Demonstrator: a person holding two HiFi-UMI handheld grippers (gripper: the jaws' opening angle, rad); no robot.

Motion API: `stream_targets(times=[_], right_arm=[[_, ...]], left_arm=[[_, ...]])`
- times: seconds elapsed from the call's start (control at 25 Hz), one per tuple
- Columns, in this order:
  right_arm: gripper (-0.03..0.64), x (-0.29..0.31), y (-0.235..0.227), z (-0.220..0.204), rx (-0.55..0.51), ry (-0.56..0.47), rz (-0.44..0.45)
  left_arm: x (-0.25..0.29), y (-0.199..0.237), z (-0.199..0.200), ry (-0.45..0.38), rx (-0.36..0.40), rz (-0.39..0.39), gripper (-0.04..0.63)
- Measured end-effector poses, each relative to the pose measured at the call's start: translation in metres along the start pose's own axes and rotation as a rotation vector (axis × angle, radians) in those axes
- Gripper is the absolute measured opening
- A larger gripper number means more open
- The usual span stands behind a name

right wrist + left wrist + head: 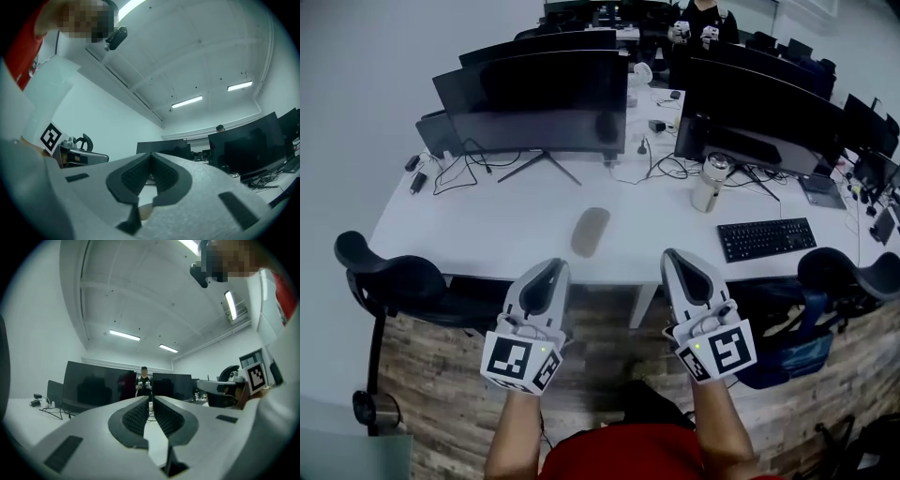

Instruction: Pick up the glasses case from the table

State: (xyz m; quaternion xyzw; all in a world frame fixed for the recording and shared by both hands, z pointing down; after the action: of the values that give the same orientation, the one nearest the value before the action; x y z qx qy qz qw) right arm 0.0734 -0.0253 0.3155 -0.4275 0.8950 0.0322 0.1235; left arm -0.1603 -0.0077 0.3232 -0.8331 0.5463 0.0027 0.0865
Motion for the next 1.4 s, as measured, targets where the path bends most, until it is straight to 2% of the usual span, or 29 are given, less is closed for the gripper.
stream_targets(times=[0.16,0.24,0.36,0.6,0.92,1.16,1.4], right_arm=[[0.003,0.033,-0.046,-0.009,0.001,0.018,0.033],[0.003,0.048,-0.065,-0.014,-0.008,0.028,0.052],[0.003,0.066,-0.090,-0.024,-0.007,0.044,0.082],[0.003,0.090,-0.127,-0.047,0.013,0.075,0.113],[0.003,0.104,-0.151,-0.070,0.033,0.120,0.091],[0.003,0.115,-0.159,-0.077,0.021,0.148,0.063],[0.003,0.124,-0.165,-0.087,0.026,0.174,0.022]], left_arm=[[0.056,0.008,-0.016,0.053,-0.012,0.029,0.030],[0.082,0.011,-0.030,0.079,-0.008,0.028,0.094],[0.116,0.014,-0.057,0.126,0.010,0.033,0.148],[0.172,0.022,-0.103,0.297,0.034,0.039,0.252],[0.220,0.040,-0.168,0.508,0.062,0.011,0.305],[0.241,0.054,-0.218,0.690,0.028,-0.012,0.331],[0.258,0.065,-0.250,0.800,0.044,-0.049,0.353]])
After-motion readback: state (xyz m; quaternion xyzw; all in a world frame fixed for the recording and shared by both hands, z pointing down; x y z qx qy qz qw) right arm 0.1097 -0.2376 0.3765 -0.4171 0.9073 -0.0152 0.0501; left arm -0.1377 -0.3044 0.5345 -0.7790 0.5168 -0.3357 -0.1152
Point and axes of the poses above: the fingertips, and each gripper's own axes: x forward along the fingers, y to its left, z out of its top, the point moved 8 cm from there along -x, backward along the fingers, and after that the axes turned 8 degrees about x, right-handed, at the moved point
